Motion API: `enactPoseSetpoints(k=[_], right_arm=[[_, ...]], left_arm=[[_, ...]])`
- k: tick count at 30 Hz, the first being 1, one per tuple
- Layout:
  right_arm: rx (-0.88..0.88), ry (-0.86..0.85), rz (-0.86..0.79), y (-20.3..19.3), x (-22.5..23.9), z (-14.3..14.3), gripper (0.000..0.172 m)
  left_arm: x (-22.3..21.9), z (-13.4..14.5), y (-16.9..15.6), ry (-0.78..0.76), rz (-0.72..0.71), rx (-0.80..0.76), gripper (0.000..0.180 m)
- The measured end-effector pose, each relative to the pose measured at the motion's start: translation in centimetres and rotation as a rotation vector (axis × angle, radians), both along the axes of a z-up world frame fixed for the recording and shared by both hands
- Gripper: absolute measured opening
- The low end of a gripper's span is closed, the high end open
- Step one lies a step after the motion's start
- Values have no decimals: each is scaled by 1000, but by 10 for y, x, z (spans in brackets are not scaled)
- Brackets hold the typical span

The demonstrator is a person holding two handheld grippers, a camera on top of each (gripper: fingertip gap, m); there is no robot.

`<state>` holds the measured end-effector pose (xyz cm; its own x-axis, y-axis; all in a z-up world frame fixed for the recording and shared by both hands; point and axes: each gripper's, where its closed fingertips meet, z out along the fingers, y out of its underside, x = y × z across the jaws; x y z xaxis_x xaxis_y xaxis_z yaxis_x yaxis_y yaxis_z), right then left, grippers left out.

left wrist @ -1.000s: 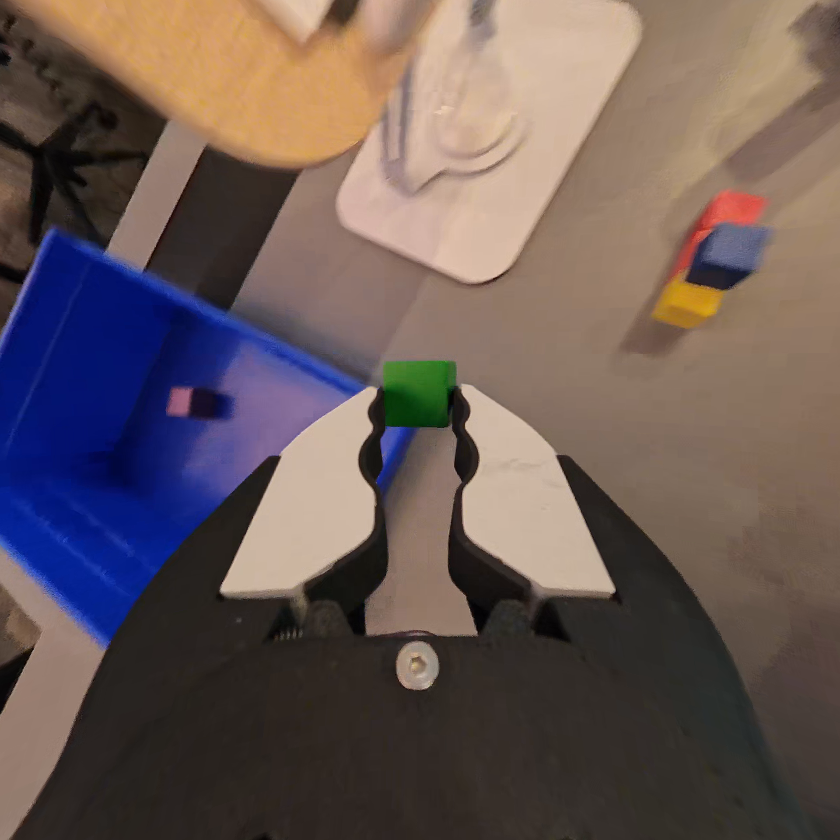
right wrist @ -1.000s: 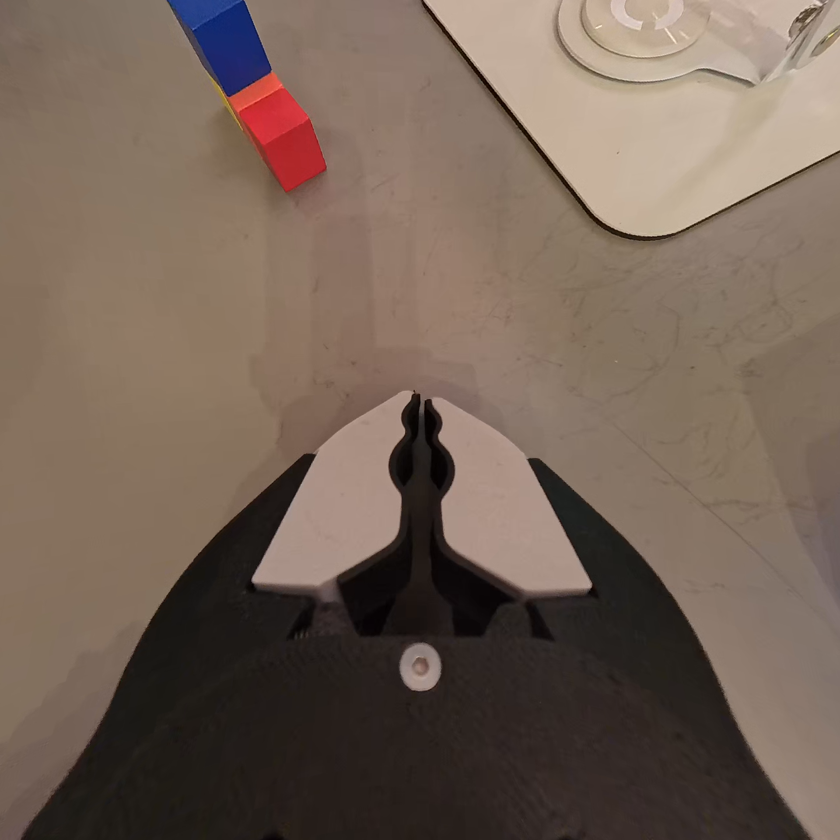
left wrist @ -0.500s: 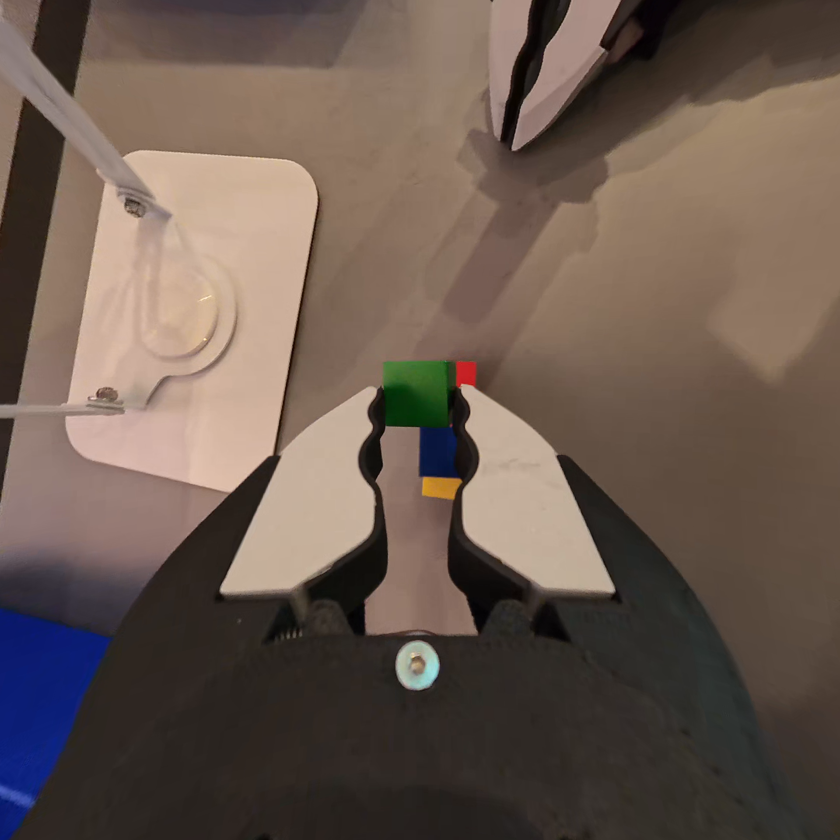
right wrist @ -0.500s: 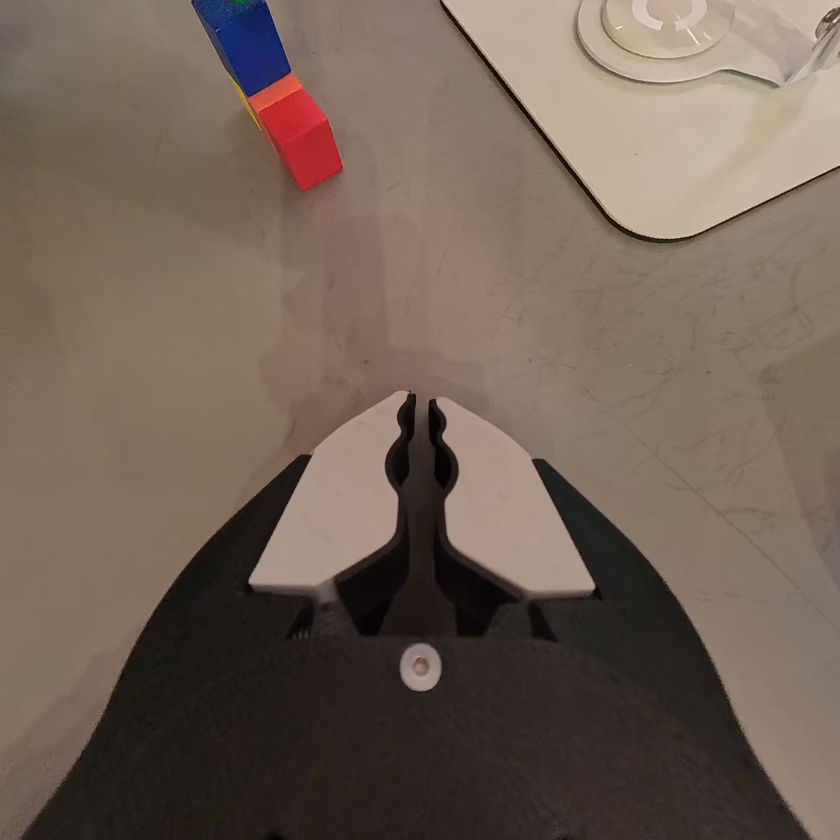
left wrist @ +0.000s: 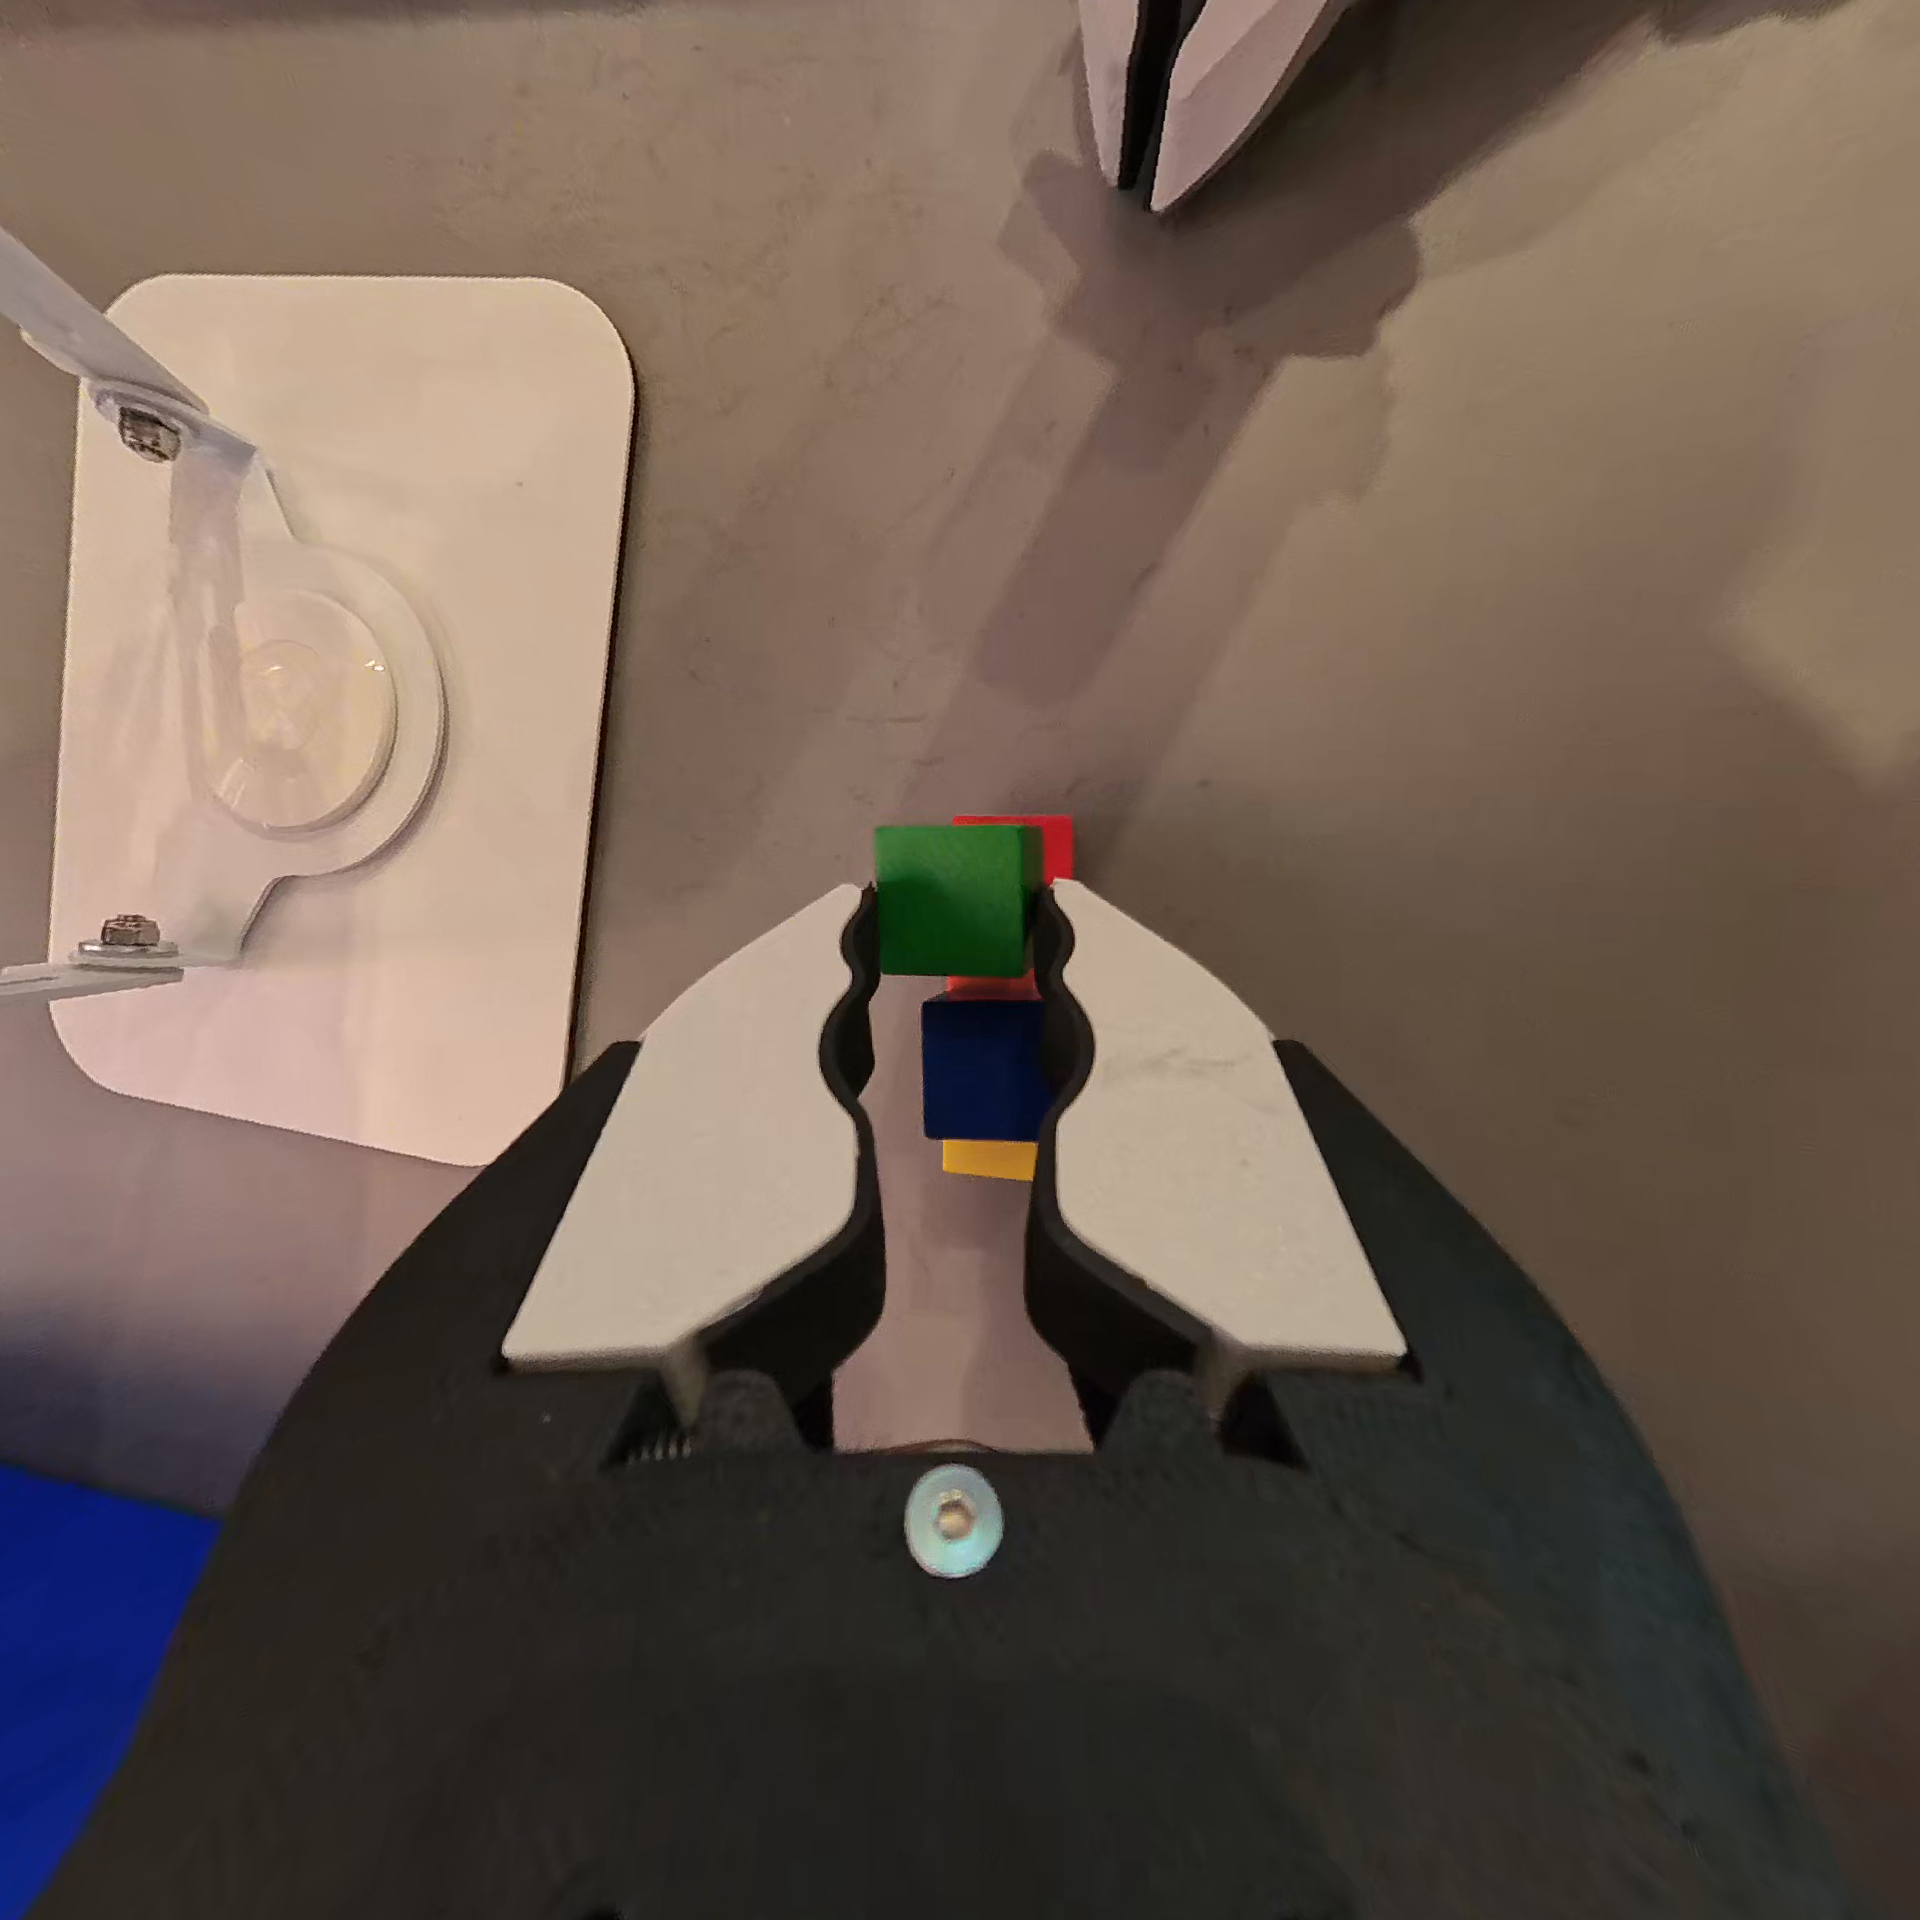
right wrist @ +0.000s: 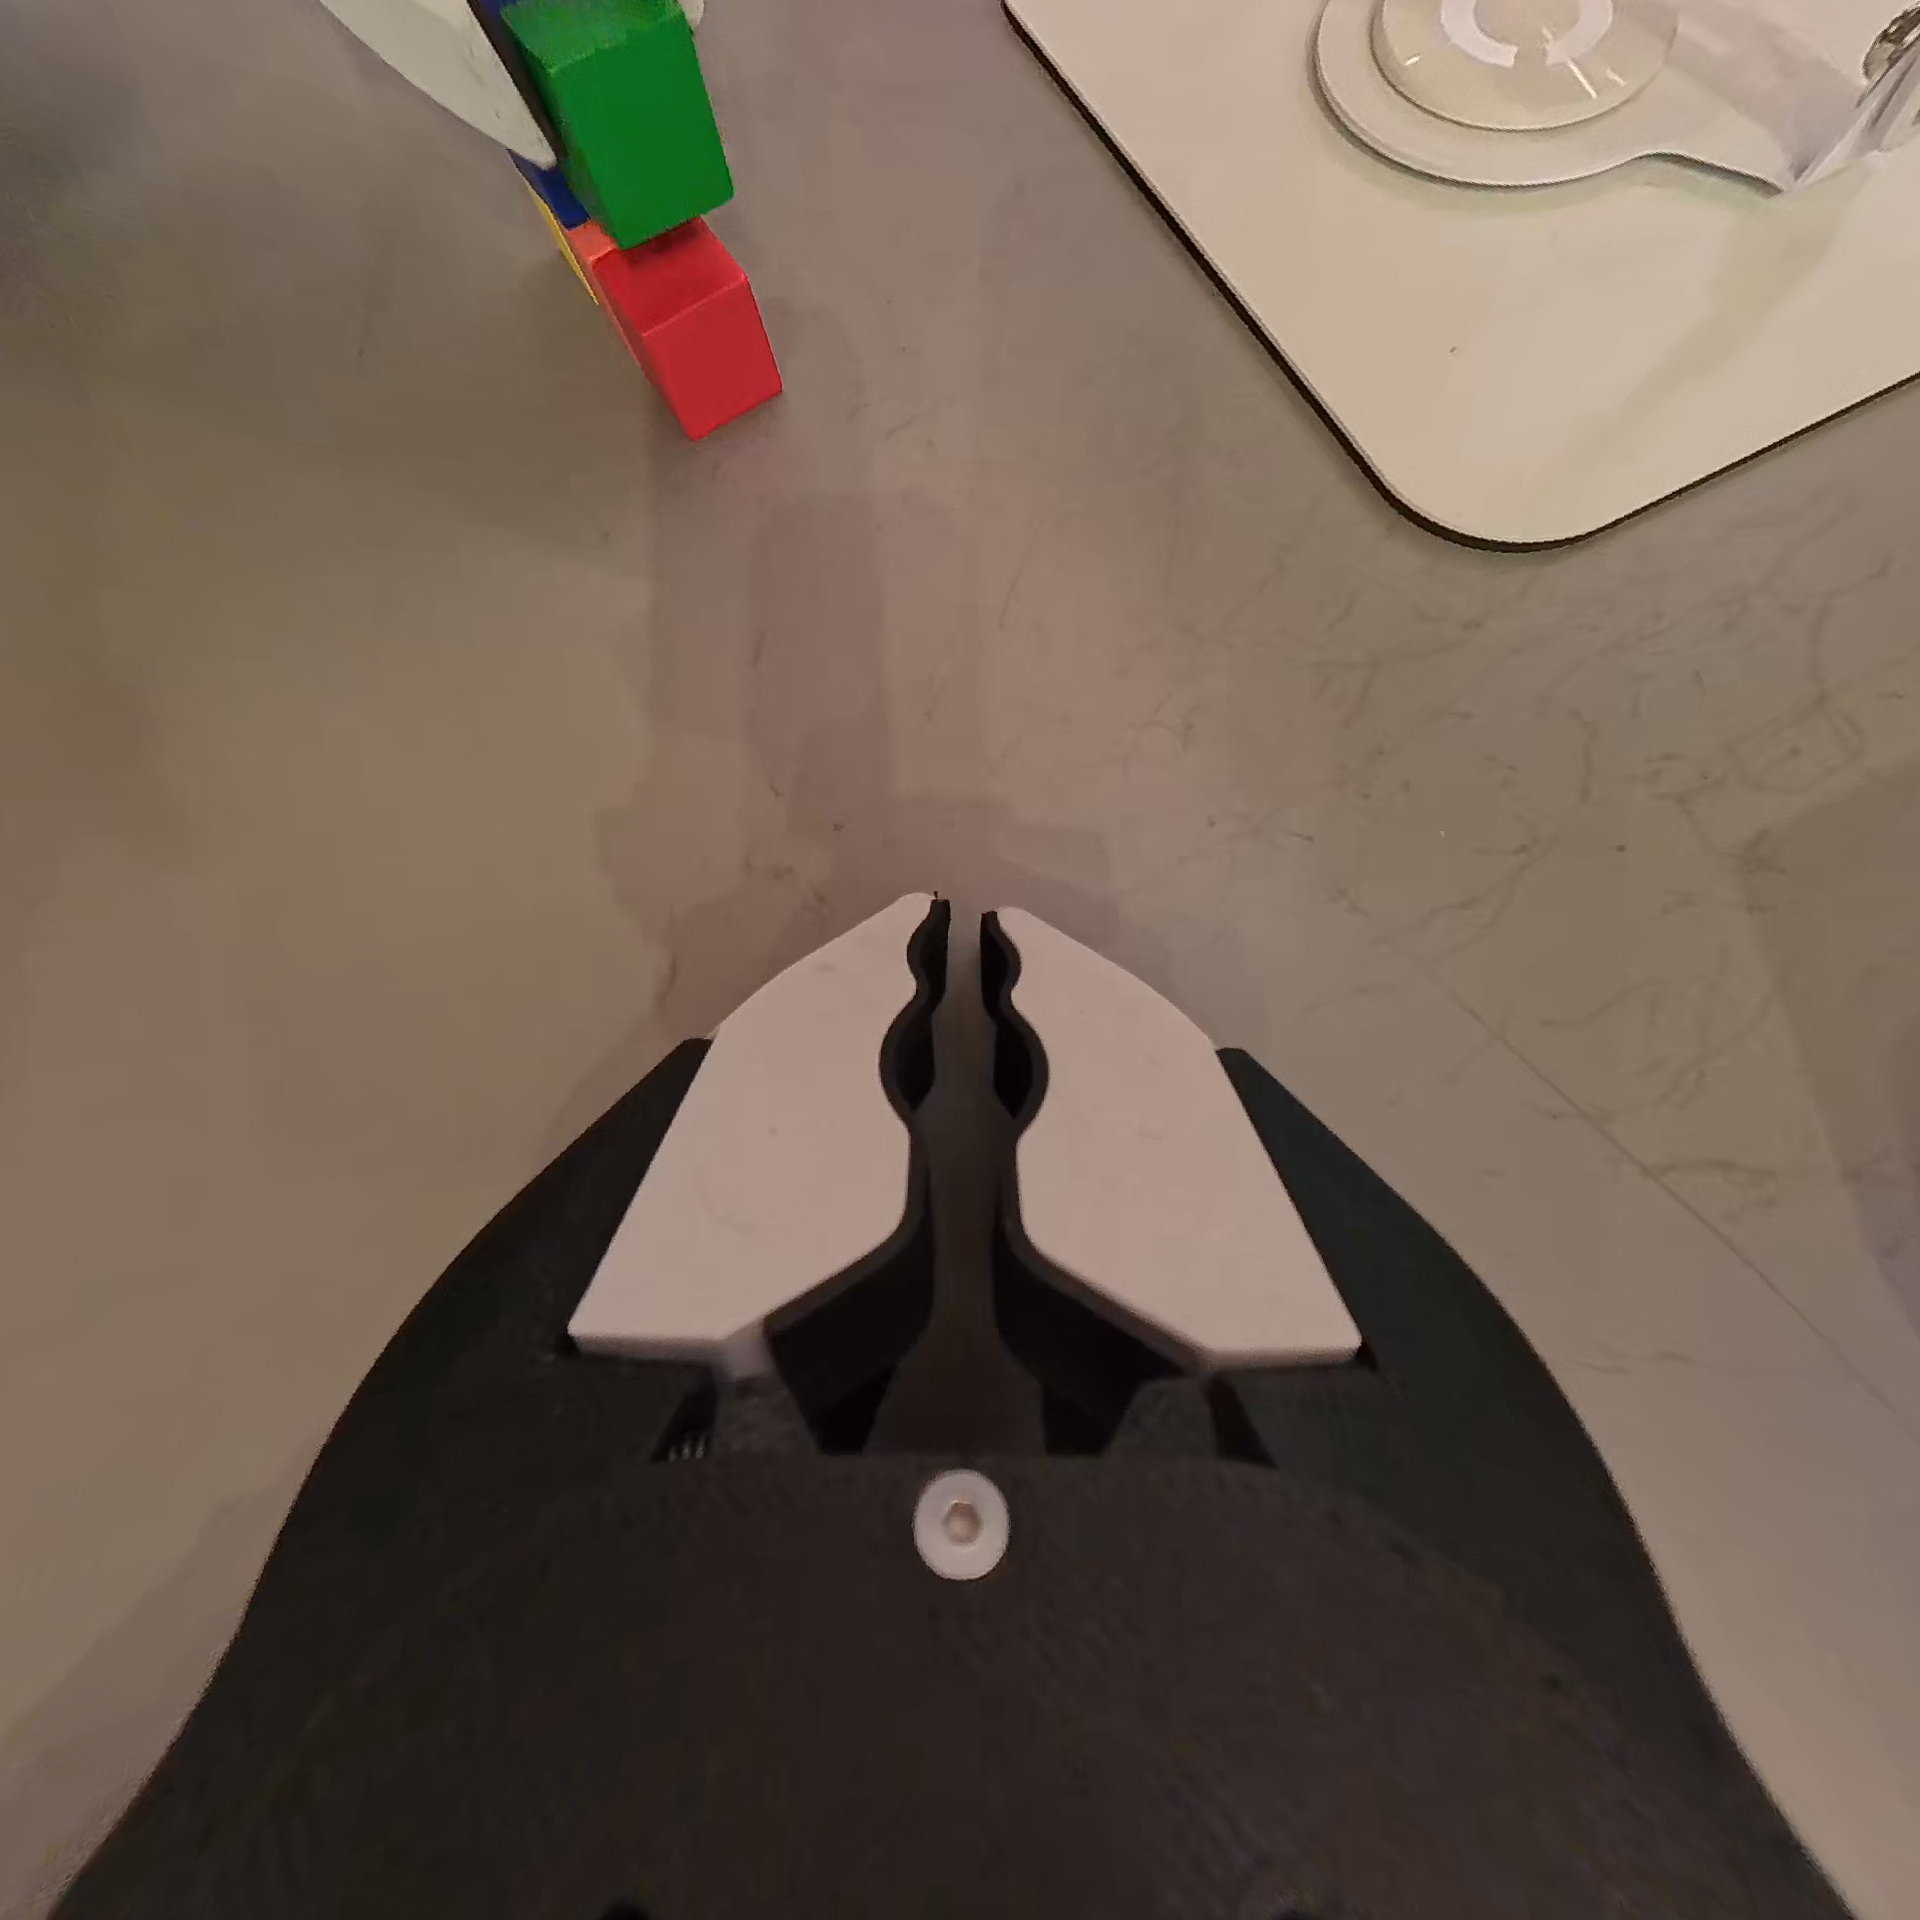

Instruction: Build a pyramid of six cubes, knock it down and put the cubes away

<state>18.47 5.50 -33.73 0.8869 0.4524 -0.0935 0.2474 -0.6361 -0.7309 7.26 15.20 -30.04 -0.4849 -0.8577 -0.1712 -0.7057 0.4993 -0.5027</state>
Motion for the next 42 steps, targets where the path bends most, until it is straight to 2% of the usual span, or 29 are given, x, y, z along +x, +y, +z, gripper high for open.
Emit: enactPoseSetpoints(k=[15,28,34,36,39,42], right_arm=[[0,1,1,0,0,0,6],[0,0,2,0,0,1,6],[0,1,3,-1,0,1,6],[0,2,4,-1,0,1,6],[0,0,5,-2,0,1,6],[-2,9,2,-2,1,1,5]], left_arm=[[-5,-4,0,29,-25,49,27],[-9,-8,-1,46,-22,23,27],[-9,-1,1,33,-13,16,36],[-14,5,3,28,-11,15,38],[-30,34,21,-34,27,31,38],[-50,77,78,-142,155,111,37]])
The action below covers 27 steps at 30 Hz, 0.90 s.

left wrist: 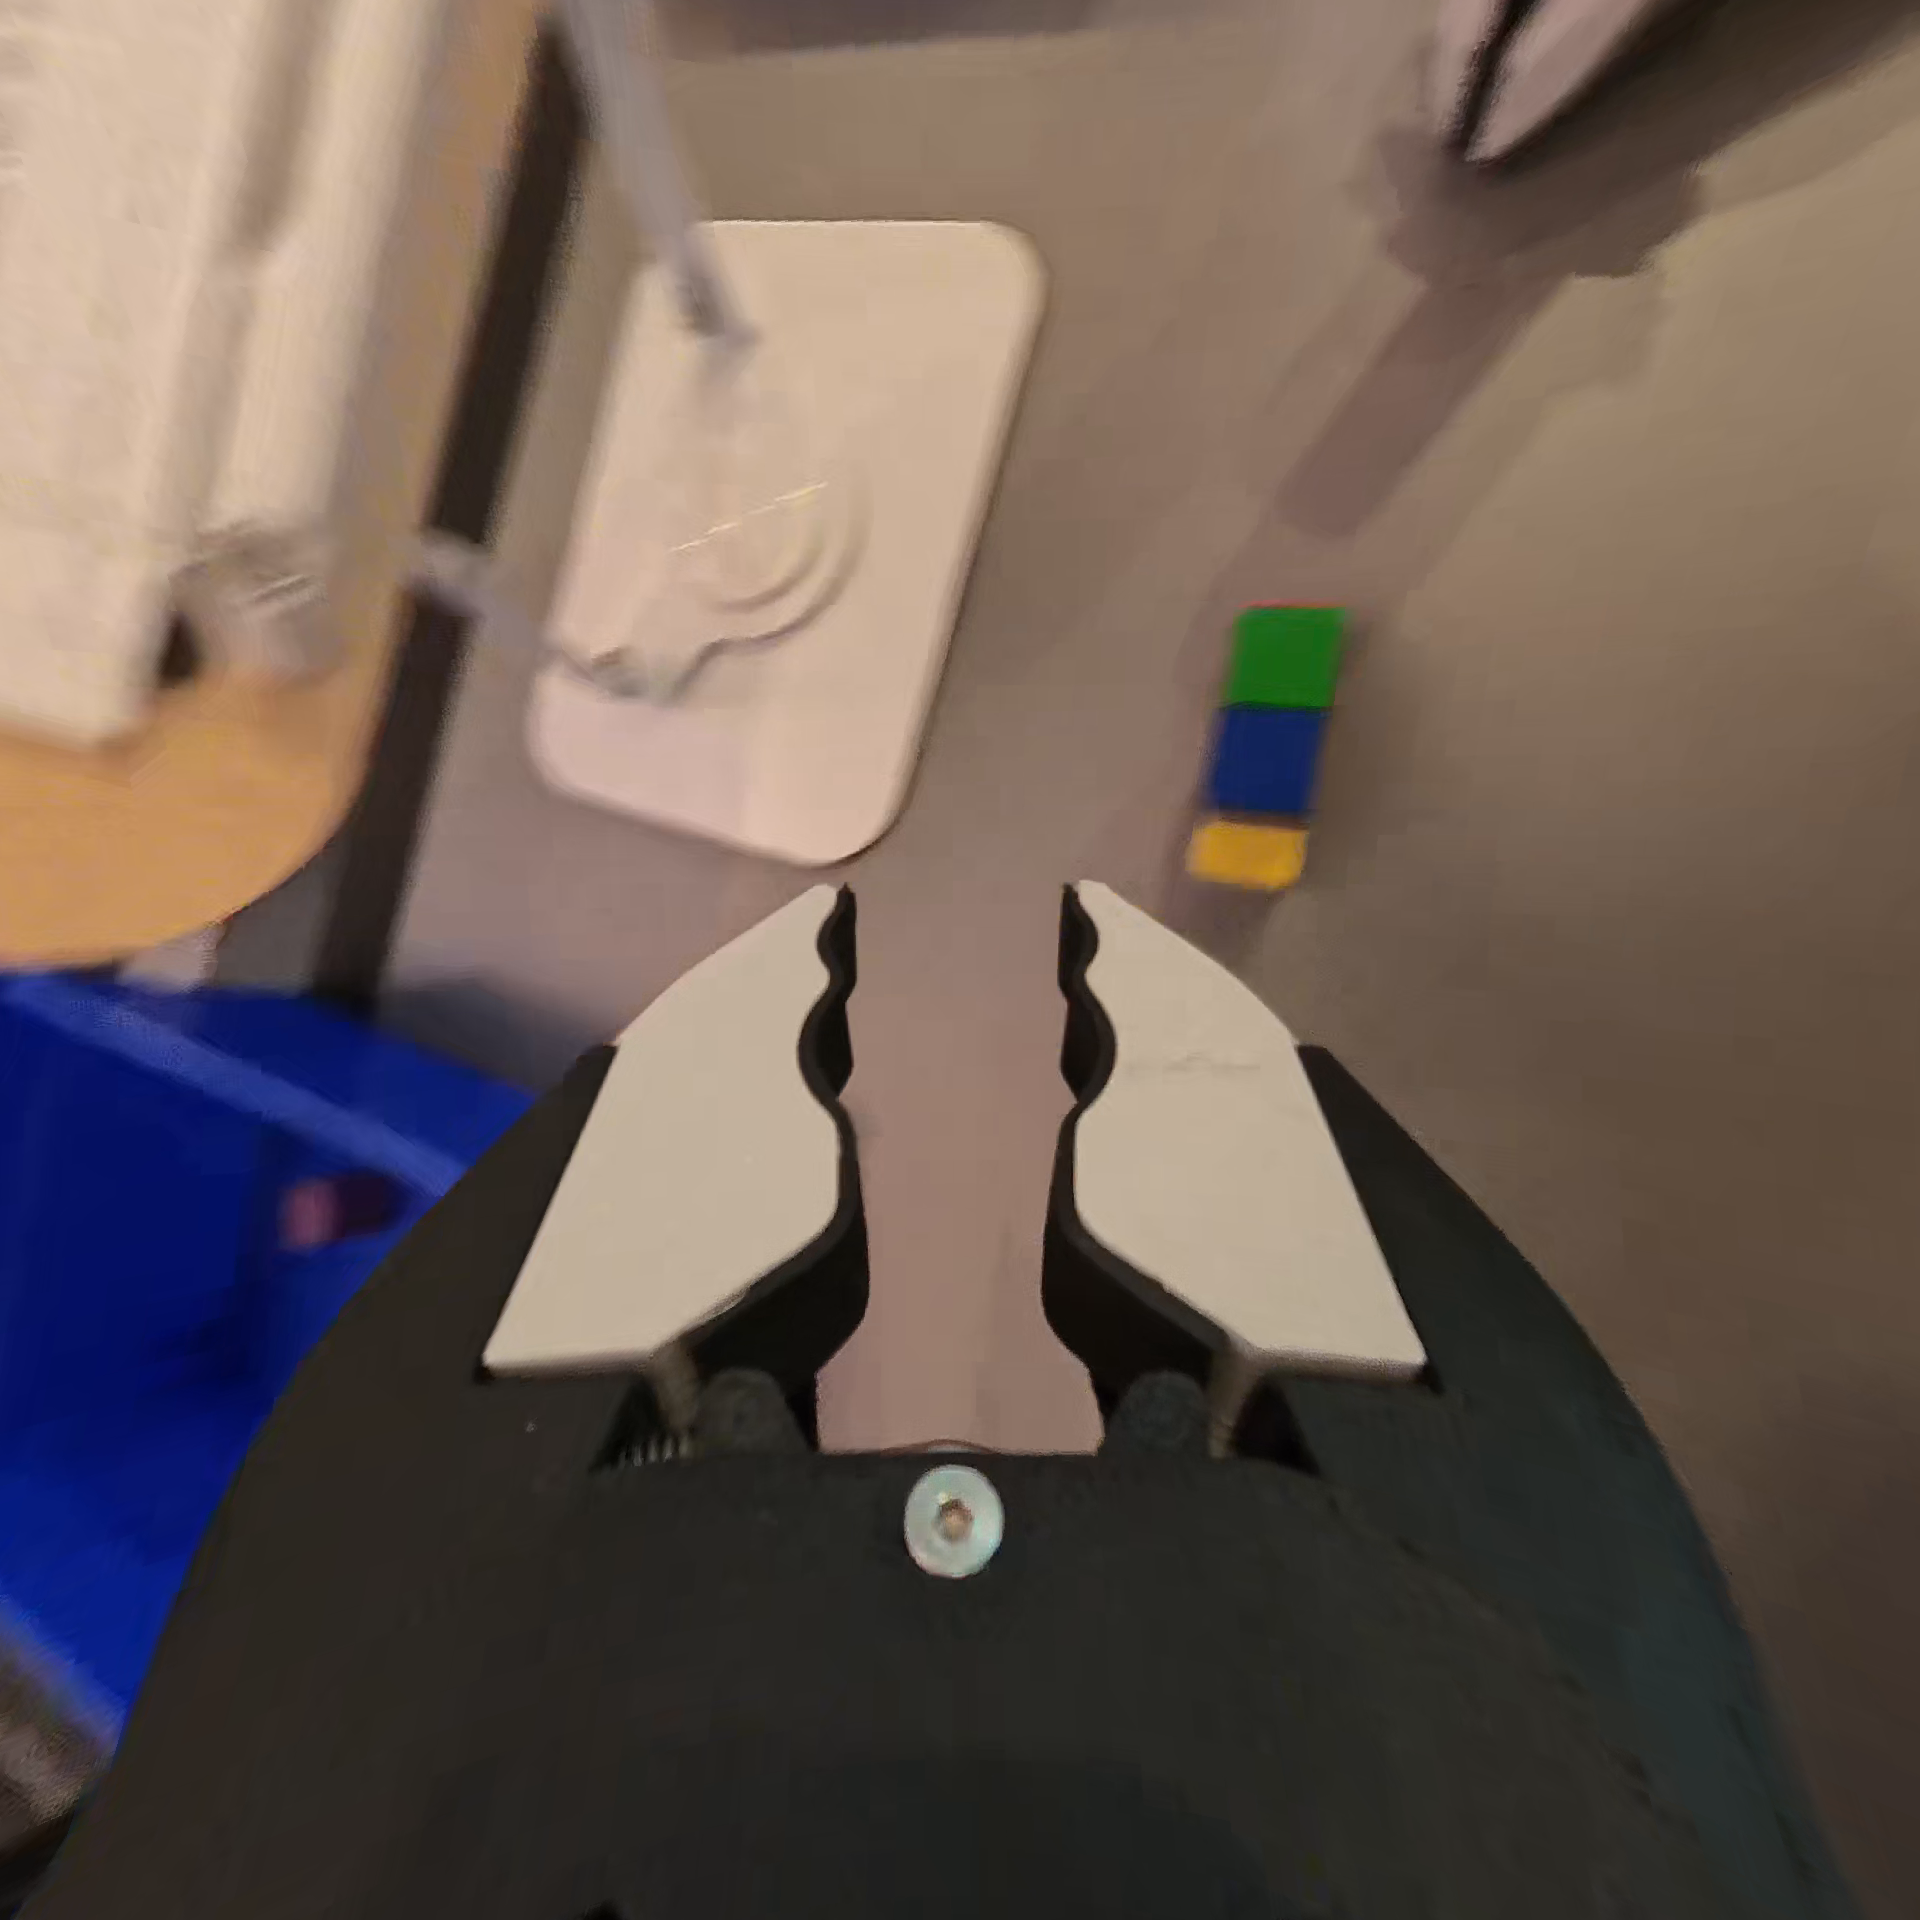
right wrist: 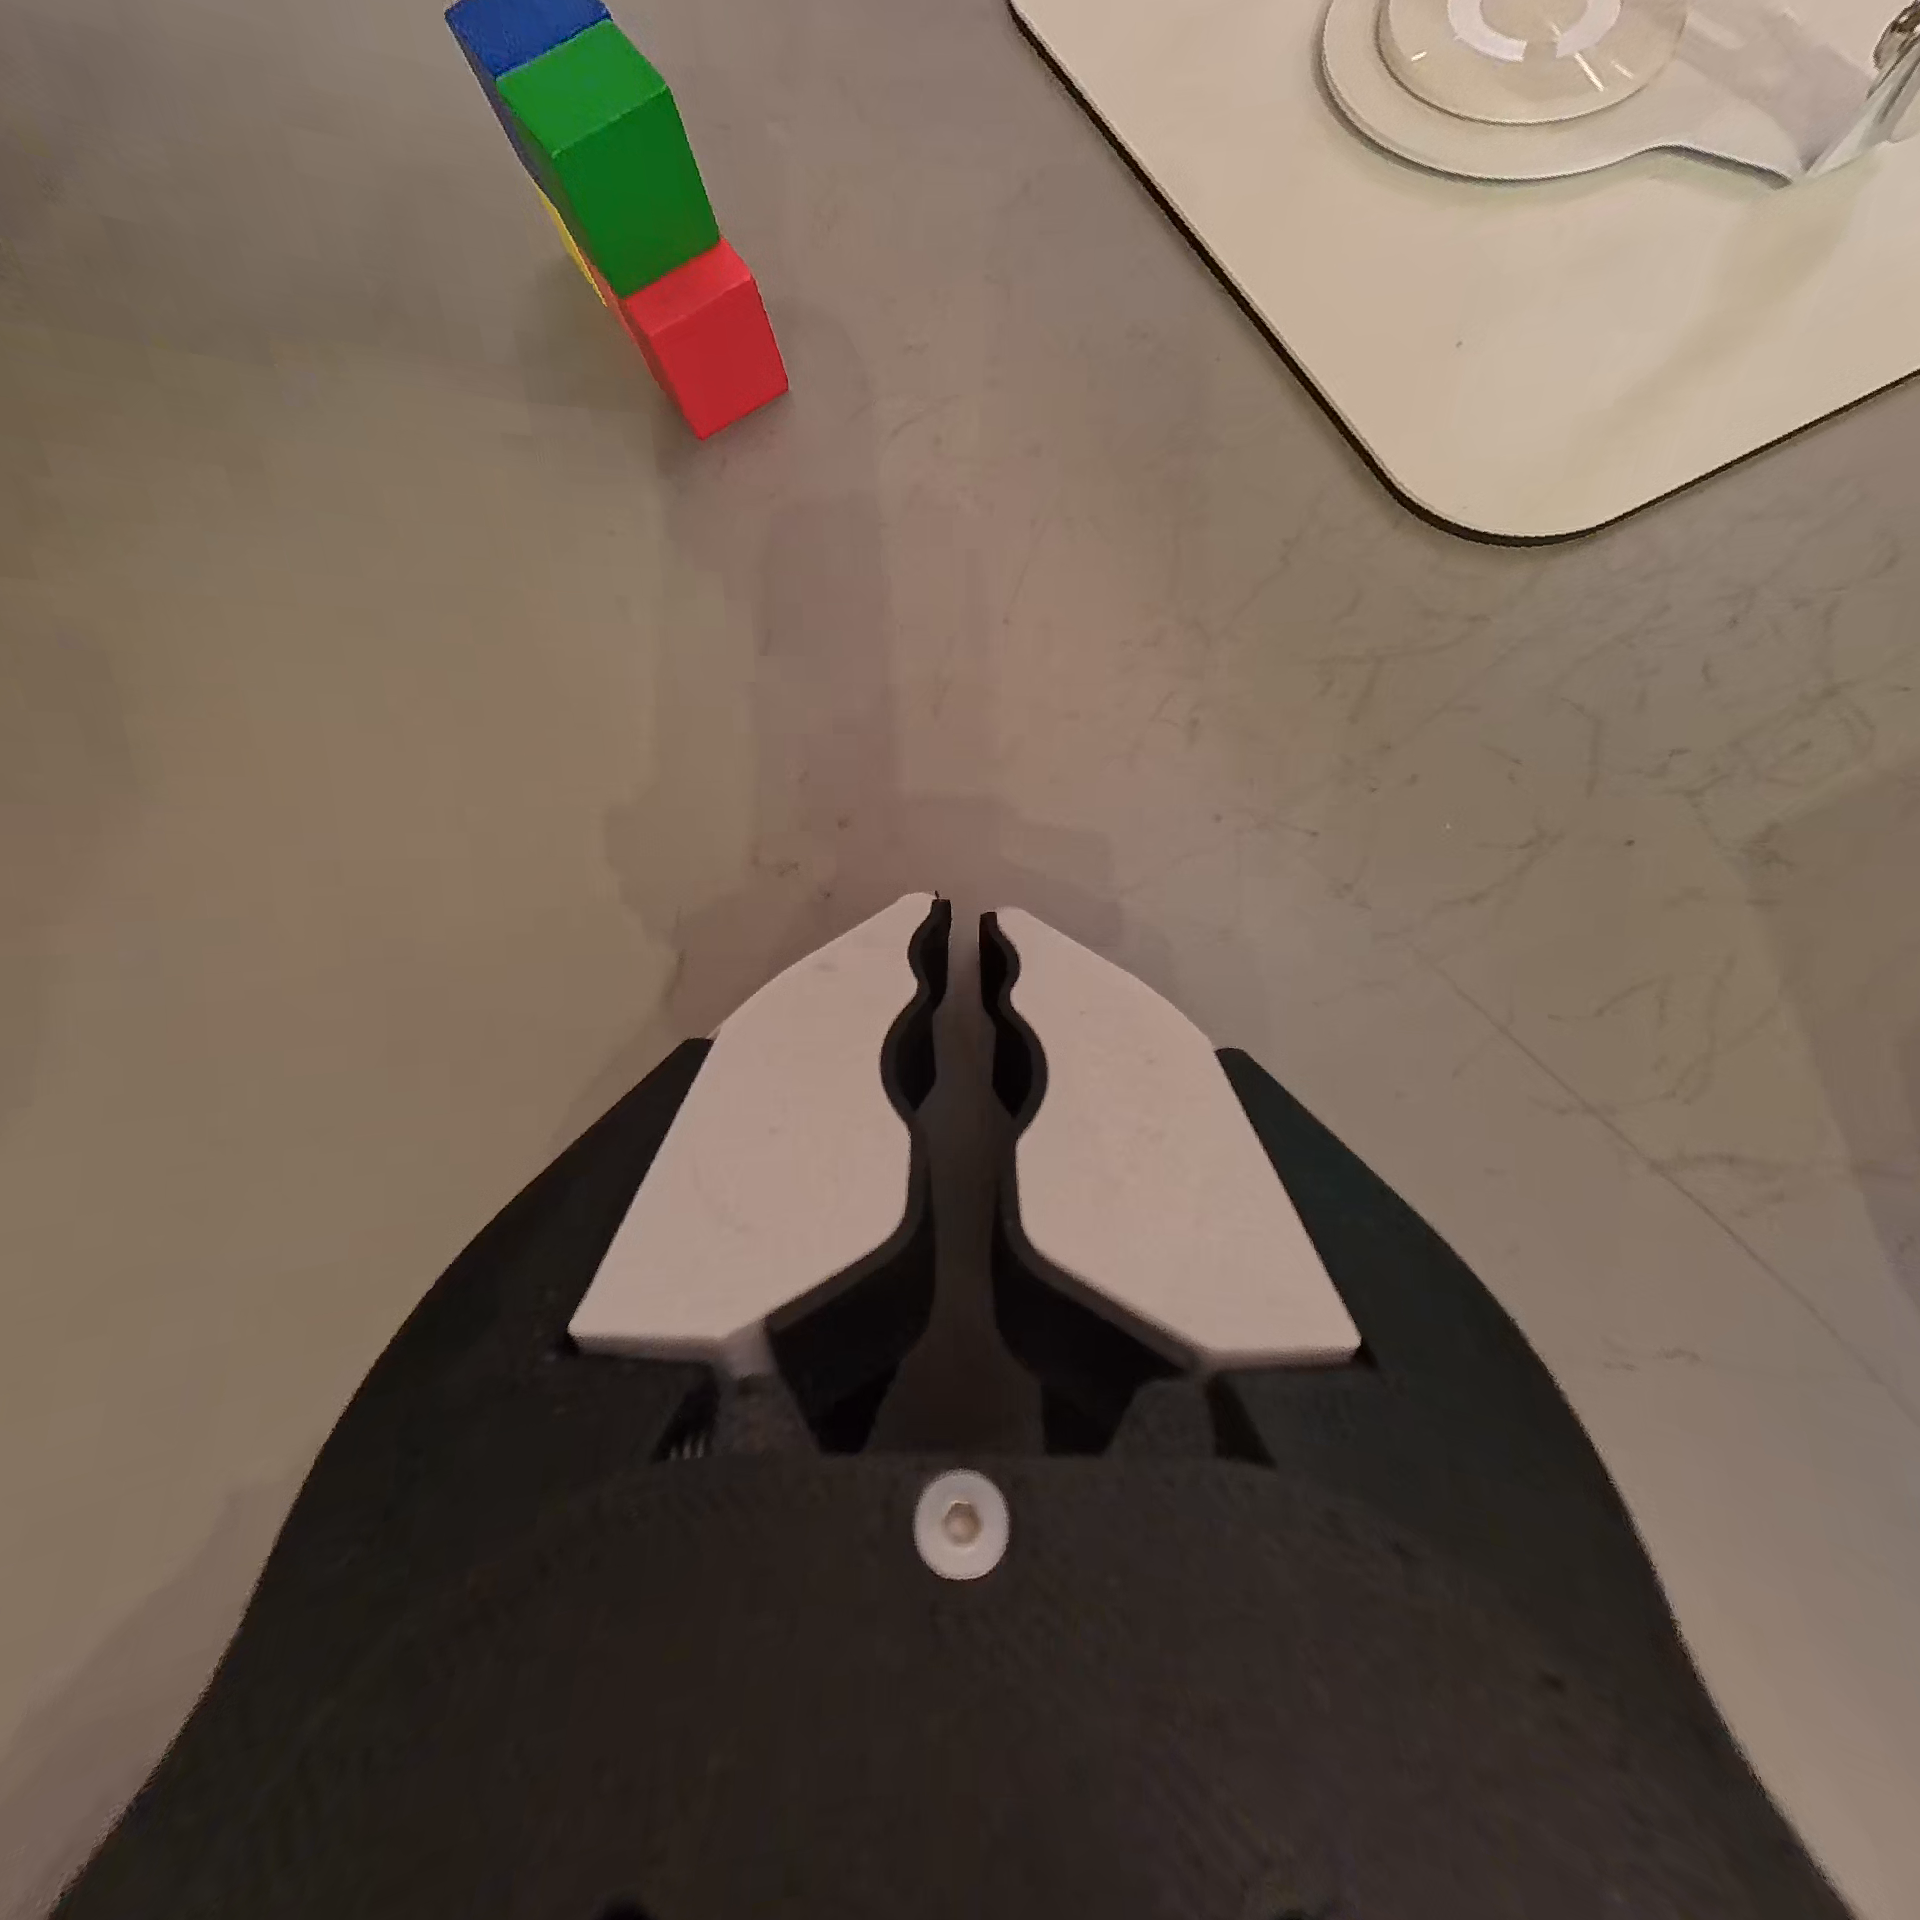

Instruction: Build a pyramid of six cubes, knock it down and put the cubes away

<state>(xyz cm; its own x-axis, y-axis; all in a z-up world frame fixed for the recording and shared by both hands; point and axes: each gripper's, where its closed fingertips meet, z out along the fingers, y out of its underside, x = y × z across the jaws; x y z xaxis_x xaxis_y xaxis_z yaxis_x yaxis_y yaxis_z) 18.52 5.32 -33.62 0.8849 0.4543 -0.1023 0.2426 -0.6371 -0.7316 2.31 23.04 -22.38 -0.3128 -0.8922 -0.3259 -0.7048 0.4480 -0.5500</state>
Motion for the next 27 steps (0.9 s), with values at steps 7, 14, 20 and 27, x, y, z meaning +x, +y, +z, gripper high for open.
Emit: enactPoseSetpoints(k=[7,14,20,27], right_arm=[[4,-12,-5,0,1,0,4],[14,-51,1,1,1,-2,1],[18,-62,5,1,1,-2,0],[17,-59,8,2,1,-2,0]], left_arm=[[-34,15,183,-42,282,17,44],[-15,-44,292,34,318,-1,44],[-2,-93,331,207,322,21,47],[3,-109,333,331,326,6,30]])
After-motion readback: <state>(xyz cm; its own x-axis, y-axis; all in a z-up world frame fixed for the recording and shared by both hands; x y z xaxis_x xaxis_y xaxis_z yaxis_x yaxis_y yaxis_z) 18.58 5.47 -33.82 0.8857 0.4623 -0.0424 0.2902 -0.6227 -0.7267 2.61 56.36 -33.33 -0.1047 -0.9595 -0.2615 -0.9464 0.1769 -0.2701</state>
